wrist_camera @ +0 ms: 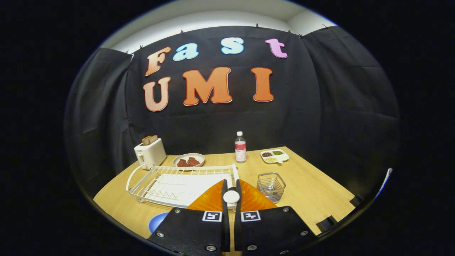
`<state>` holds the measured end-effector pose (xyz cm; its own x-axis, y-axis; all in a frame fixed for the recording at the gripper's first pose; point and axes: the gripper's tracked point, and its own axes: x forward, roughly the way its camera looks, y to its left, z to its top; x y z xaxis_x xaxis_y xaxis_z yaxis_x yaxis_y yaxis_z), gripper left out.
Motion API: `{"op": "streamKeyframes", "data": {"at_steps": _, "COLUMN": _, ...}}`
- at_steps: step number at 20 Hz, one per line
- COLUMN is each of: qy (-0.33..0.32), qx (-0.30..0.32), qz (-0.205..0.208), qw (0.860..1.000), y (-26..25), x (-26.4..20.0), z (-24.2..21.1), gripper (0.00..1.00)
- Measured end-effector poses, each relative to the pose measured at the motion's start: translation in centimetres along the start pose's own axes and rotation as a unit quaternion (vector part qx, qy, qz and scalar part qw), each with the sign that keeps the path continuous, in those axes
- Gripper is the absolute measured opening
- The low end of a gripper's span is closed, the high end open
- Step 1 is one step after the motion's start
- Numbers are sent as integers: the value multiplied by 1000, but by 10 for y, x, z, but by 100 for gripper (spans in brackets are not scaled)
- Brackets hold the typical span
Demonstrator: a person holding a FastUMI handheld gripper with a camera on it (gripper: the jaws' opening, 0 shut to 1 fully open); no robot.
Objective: Take the plate from the dish rack, then take the spoon from the basket and place it into the plate.
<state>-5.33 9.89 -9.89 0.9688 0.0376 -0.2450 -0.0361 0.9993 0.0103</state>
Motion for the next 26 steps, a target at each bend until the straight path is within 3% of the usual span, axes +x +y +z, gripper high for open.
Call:
{"op": "streamKeyframes", "data": {"at_steps": 8, "qy": 30, "qx": -2, "qz": 56, "qw": 998, "y": 87, "x": -16, "z": -46, "gripper": 5}}
{"op": "streamKeyframes", "data": {"at_steps": 14, "qy": 68, "qx": 1, "qz": 89, "qw": 994, "y": 122, "x": -15, "z": -90, "gripper": 5}}
{"op": "streamKeyframes", "data": {"at_steps": 23, "qy": 103, "qx": -19, "qz": 106, "qw": 989, "y": 138, "x": -2, "z": -129, "gripper": 5}}
{"op": "streamKeyframes", "data": {"at_steps": 26, "qy": 109, "qx": -22, "qz": 101, "qw": 989, "y": 134, "x": 2, "z": -129, "gripper": 13}}
